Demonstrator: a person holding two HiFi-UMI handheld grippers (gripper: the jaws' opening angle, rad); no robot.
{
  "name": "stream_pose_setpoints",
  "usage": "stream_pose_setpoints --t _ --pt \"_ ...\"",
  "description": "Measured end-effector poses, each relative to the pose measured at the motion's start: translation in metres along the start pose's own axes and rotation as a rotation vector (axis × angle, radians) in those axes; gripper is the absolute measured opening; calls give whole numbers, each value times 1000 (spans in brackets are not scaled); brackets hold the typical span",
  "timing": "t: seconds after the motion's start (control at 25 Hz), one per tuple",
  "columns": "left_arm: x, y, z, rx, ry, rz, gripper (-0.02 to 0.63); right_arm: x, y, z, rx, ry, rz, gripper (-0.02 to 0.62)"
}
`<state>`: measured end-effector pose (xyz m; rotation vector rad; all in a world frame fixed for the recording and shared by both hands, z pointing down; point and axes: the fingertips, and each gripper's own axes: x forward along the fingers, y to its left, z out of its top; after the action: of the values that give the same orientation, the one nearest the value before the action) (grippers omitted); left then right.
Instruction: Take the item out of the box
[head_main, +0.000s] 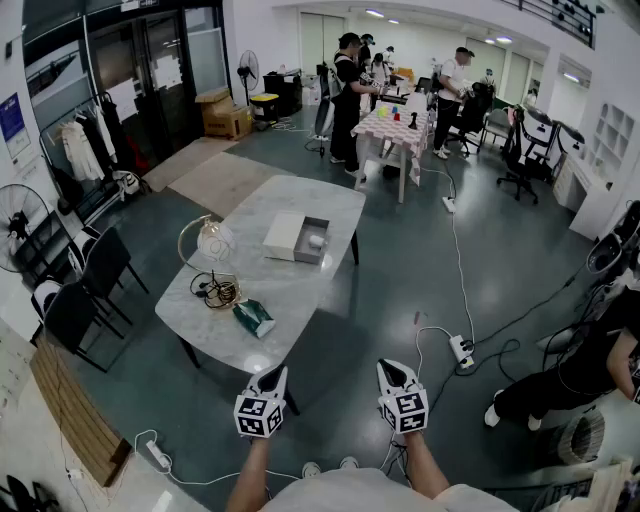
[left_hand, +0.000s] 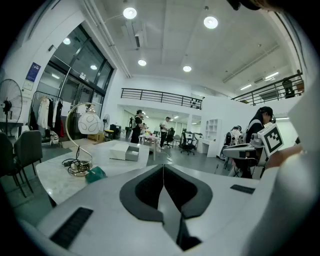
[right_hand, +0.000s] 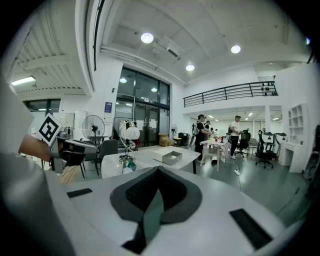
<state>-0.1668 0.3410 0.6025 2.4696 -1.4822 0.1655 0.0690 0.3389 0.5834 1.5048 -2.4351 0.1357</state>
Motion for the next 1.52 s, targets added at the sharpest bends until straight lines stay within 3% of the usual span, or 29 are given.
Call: stream_pose_setpoints --t 0.52,0.76,0.84,0.96,1.2,1.52 --pt "-6 -3 -5 -10 2 12 15 -3 6 -3 17 -2 29 2" --pt "-7 -17 -13 -25 -2 -22 21 -5 7 -9 21 9 52 2" --pt "-5 -20 -14 -38 -4 -31 115 -6 8 -12 20 13 65 2" --pt "-3 -25 -13 -39 -8 -39 198 -8 8 -16 20 22 79 2" --pt "2 -37 -8 25 -40 -34 235 -12 4 -26 15 41 102 2" --pt "11 -48 -5 31 -67 0 235 -15 -10 -33 8 42 127 2"
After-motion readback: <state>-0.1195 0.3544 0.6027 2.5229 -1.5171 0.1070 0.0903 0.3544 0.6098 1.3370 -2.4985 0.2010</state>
